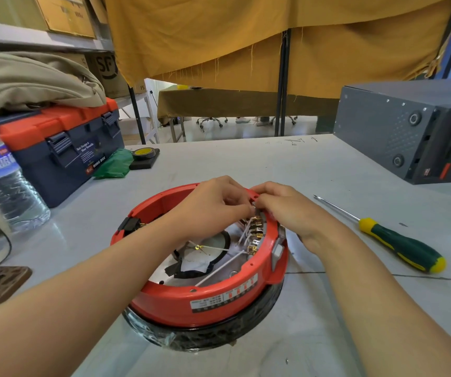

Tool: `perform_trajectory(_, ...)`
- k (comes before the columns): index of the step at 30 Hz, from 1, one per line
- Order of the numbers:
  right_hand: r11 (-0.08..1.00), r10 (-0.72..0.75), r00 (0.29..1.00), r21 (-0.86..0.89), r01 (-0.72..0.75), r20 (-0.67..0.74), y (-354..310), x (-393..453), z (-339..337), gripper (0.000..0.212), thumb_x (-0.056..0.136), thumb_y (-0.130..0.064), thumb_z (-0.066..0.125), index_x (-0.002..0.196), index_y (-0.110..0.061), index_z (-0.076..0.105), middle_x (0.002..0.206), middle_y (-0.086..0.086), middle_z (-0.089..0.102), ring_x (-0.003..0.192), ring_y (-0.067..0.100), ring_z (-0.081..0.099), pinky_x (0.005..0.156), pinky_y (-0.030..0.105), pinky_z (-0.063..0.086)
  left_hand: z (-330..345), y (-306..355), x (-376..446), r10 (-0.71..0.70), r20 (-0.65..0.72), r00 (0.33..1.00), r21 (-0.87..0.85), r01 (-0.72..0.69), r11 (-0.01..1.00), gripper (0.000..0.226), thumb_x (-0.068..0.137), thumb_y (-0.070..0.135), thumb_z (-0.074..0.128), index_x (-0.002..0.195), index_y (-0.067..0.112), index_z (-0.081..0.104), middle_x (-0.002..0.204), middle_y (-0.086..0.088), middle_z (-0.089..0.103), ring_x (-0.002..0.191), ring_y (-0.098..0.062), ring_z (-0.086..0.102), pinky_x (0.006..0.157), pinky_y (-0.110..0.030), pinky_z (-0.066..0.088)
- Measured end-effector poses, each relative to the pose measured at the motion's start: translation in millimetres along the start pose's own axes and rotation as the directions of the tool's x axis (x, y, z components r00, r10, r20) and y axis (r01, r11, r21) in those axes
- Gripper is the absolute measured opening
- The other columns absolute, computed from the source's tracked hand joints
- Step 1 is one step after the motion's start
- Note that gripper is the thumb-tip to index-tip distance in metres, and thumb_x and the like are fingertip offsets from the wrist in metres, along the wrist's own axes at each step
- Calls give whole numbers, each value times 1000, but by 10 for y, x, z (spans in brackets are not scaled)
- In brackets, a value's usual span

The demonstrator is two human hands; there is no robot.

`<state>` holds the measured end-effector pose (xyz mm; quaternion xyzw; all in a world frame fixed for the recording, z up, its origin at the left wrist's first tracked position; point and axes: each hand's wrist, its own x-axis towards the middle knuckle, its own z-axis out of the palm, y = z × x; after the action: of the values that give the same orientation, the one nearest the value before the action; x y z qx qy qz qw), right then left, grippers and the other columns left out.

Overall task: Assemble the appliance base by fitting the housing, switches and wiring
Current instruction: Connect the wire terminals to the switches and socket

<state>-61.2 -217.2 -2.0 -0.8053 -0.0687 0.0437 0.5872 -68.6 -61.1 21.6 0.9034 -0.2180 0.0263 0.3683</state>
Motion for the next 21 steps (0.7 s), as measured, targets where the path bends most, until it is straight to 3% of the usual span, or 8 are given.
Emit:
perform_trajectory(4, 999, 21, 999, 41, -22, 26, 12, -4, 16, 21, 89, -12, 52, 98, -27, 63, 100, 9, 69, 80, 19, 64, 79, 35, 54, -92, -1, -19, -20, -73, 997, -10, 19, 1000, 12, 83, 22, 65, 77, 17, 73, 96, 5, 64, 82, -7, 63, 77, -26, 50)
perform_trajectory(8, 997, 23, 998, 69, -19, -52, 12, -5, 71, 18, 88, -9, 53, 97, -22, 62, 94, 11, 69, 75, 24, 64, 78, 42, 55, -286, -51, -120, -87, -128, 988, -105, 73, 992, 10, 84, 28, 65, 78, 29, 72, 74, 7, 71, 64, 0, 62, 58, -9, 46)
perform_trajectory(12, 993, 42, 990, 118, -26, -135, 9, -12, 35, 17, 86, -5, 56, 90, -20, 64, 80, 5, 67, 59, 17, 60, 57, 28, 52, -516, -233, -305, -134, -192, 972, -125, 111, 986, 7, 83, 27, 67, 80, 31, 72, 82, 3, 73, 81, -14, 67, 79, -24, 51)
perform_trajectory(15, 991, 25, 985, 133, -3, -169, 5, -22, 5, 21, 86, 0, 55, 85, -18, 67, 77, 8, 64, 58, 17, 56, 47, 20, 47, -684, -434, -457, -182, -320, 930, -177, 130, 976, 14, 84, 17, 67, 77, 28, 73, 83, 4, 72, 83, -13, 66, 80, -26, 52)
perform_trajectory(18, 989, 19, 982, 151, 10, -188, 0, -29, 7, 22, 88, 0, 56, 85, -18, 69, 81, 16, 65, 67, 26, 57, 57, 27, 50, -769, -670, -595, -280, -430, 858, -254, 182, 950, 20, 85, 9, 65, 76, 26, 71, 82, 6, 72, 77, -6, 64, 71, -20, 44)
perform_trajectory(21, 979, 46, 980, 202, -7, -193, -5, -29, 17, 21, 89, -1, 57, 87, -17, 71, 89, 22, 67, 76, 30, 59, 78, 43, 53, -764, -901, -701, -372, -448, 813, -284, 265, 922, 25, 86, 2, 61, 78, 25, 68, 85, 4, 69, 81, -8, 62, 71, -19, 44)
